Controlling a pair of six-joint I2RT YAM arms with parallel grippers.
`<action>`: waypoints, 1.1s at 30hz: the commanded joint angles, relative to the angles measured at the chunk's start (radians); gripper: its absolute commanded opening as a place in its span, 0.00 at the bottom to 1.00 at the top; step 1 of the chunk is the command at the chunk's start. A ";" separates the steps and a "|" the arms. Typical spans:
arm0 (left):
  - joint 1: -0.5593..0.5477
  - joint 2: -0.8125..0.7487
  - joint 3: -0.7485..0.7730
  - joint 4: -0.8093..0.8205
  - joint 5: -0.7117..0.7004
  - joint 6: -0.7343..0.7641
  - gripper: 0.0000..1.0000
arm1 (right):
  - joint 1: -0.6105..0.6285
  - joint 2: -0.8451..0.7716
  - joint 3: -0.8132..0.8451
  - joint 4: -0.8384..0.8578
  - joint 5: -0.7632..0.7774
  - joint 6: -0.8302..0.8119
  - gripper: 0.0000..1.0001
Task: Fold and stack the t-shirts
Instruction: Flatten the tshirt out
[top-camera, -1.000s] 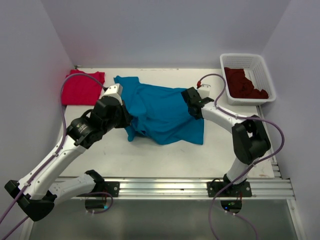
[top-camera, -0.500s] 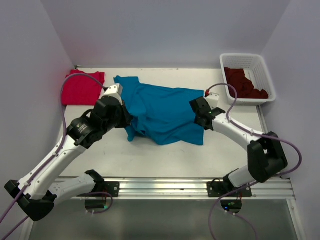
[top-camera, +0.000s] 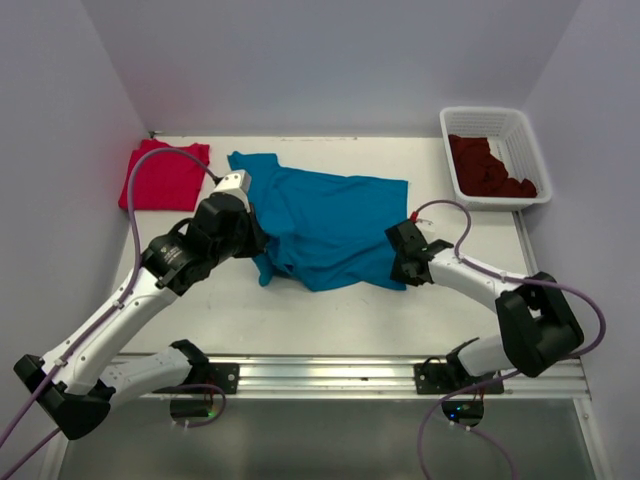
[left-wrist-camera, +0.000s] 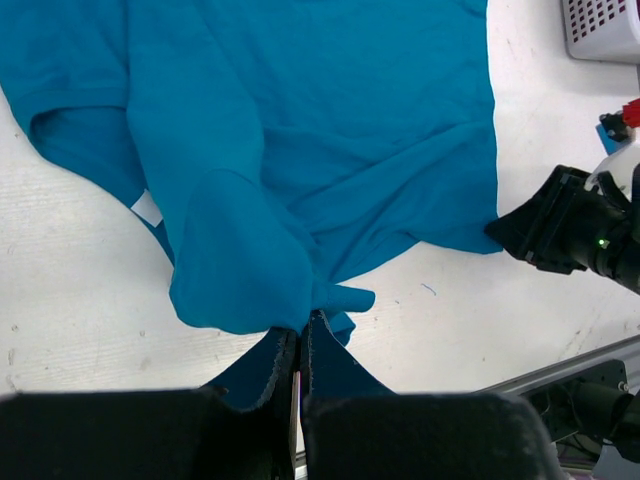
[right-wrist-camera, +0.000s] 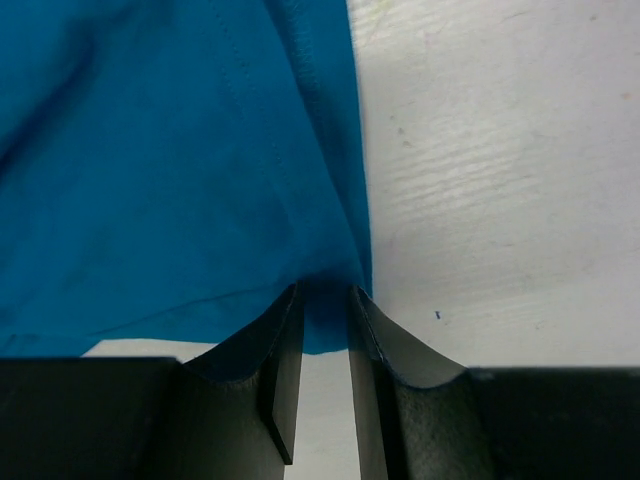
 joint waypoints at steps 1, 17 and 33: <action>-0.006 -0.017 0.001 0.034 -0.002 -0.016 0.00 | 0.001 0.047 0.000 0.095 -0.088 0.029 0.28; -0.006 -0.014 -0.005 0.043 0.002 -0.018 0.00 | 0.001 0.010 0.103 -0.014 0.024 -0.012 0.31; -0.006 -0.020 -0.008 0.037 -0.002 -0.019 0.00 | 0.003 0.001 0.075 -0.028 0.028 0.001 0.37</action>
